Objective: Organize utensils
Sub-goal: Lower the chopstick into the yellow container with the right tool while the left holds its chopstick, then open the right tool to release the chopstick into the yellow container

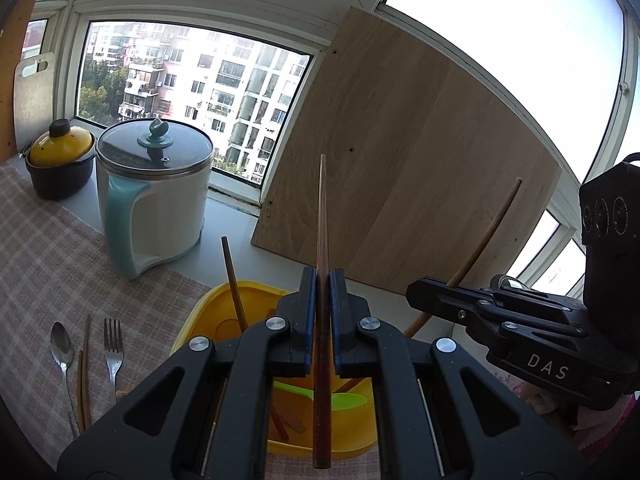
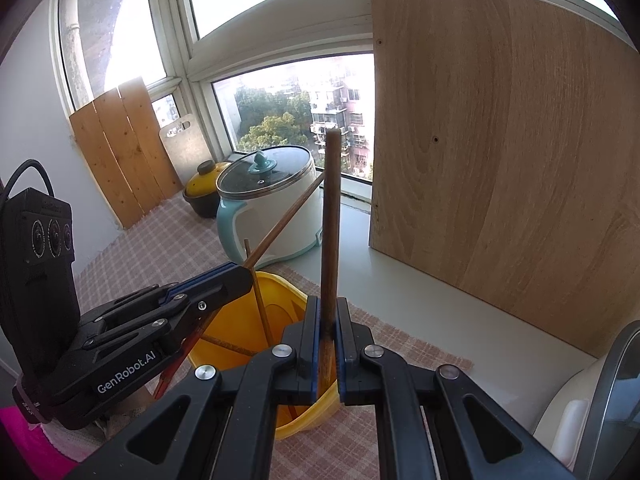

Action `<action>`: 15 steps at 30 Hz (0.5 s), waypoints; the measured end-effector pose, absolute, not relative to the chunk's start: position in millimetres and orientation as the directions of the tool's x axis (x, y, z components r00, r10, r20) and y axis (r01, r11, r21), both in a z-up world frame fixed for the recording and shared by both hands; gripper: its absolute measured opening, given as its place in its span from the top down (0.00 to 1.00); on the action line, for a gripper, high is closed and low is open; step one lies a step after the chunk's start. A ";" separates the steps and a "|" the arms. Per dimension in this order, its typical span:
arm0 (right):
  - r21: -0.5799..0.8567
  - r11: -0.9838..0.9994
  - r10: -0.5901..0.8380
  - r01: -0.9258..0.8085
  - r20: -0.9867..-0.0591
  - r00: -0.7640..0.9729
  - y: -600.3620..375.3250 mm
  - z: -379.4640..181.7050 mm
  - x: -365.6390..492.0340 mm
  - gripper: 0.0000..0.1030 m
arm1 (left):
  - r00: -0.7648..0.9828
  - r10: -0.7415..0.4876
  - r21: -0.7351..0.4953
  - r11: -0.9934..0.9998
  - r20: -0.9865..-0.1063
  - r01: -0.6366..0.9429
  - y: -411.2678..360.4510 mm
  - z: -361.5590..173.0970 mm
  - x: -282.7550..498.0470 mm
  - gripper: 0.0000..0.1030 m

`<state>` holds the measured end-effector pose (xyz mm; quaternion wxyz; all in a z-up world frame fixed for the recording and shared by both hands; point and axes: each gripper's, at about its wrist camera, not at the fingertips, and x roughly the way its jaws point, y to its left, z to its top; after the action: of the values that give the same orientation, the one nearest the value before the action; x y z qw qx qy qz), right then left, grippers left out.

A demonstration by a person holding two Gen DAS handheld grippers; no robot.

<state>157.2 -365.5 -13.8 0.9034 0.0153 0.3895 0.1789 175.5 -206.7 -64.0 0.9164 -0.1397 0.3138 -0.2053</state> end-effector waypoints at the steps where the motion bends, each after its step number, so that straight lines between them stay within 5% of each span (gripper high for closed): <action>1: 0.169 0.935 0.337 -0.311 -0.698 0.632 -365.8 -14.2 157.2 0.96 | 0.717 -0.463 -0.384 0.877 -0.520 0.288 -208.3 -64.4 178.0 0.96; 15: 0.194 0.927 0.362 -0.321 -0.689 0.628 -373.3 -15.7 156.9 0.96 | 0.684 -0.524 -0.480 0.831 -0.507 0.282 -203.5 -75.1 193.4 0.96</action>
<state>156.9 -373.3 -15.7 0.9017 0.0263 0.3877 0.1893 193.4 -203.5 -75.1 0.8988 -0.1849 0.3281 -0.2241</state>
